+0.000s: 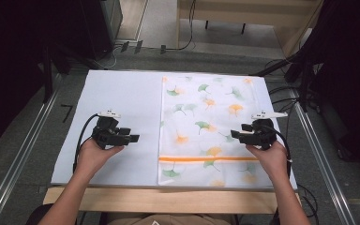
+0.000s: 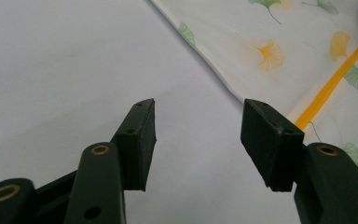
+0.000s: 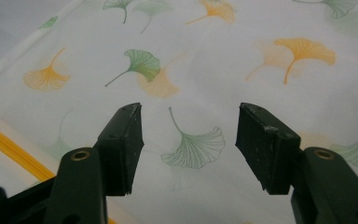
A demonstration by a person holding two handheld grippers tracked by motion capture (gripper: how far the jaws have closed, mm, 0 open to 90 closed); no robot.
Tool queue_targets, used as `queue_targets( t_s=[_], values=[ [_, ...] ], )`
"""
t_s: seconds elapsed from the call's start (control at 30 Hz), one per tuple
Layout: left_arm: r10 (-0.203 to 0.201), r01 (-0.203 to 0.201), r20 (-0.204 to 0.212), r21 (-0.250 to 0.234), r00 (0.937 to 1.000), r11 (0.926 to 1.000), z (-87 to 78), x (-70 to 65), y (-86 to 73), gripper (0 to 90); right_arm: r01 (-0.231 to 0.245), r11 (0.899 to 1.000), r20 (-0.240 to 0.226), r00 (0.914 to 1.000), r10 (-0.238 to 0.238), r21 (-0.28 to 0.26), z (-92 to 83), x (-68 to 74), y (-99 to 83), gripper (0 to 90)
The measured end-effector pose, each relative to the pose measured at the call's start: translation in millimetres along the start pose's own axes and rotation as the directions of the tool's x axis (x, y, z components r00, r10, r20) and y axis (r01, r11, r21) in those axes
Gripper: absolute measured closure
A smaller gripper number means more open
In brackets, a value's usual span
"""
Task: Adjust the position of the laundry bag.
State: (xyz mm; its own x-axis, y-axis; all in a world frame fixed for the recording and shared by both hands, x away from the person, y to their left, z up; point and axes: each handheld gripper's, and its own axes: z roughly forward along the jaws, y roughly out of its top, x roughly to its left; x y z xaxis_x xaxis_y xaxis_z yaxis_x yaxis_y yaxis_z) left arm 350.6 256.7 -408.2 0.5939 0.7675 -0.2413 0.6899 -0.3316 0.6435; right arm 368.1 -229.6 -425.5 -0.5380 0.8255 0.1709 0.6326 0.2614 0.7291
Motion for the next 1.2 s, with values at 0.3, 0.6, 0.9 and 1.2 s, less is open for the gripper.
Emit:
queue_targets(
  t_s=[0.3,0.6,0.9,1.2],
  values=[
    [0.011,-0.011,0.022,0.022,0.9997,0.9997,2.0,-4.8,-0.1,51.5,0.006,1.0,-0.029,0.9996,-0.005,0.029,4.8,0.0,-2.5,43.3],
    [0.015,-0.015,0.028,0.011,0.9995,0.9998,4.1,-8.3,5.4,46.9,-0.027,0.999,-0.011,0.9996,0.027,0.016,3.9,0.7,-3.0,39.0],
    [0.007,-0.007,0.052,0.007,0.9986,1.0,12.8,-8.9,12.3,40.5,-0.013,1.0,-0.028,0.9995,0.014,0.013,0.2,0.9,-8.5,46.6],
    [0.028,-0.03,0.056,0.024,0.998,0.9993,24.2,-15.4,17.5,36.8,-0.013,1.0,-0.017,0.9998,0.014,0.019,-2.7,1.2,-15.2,44.2]
  ],
)
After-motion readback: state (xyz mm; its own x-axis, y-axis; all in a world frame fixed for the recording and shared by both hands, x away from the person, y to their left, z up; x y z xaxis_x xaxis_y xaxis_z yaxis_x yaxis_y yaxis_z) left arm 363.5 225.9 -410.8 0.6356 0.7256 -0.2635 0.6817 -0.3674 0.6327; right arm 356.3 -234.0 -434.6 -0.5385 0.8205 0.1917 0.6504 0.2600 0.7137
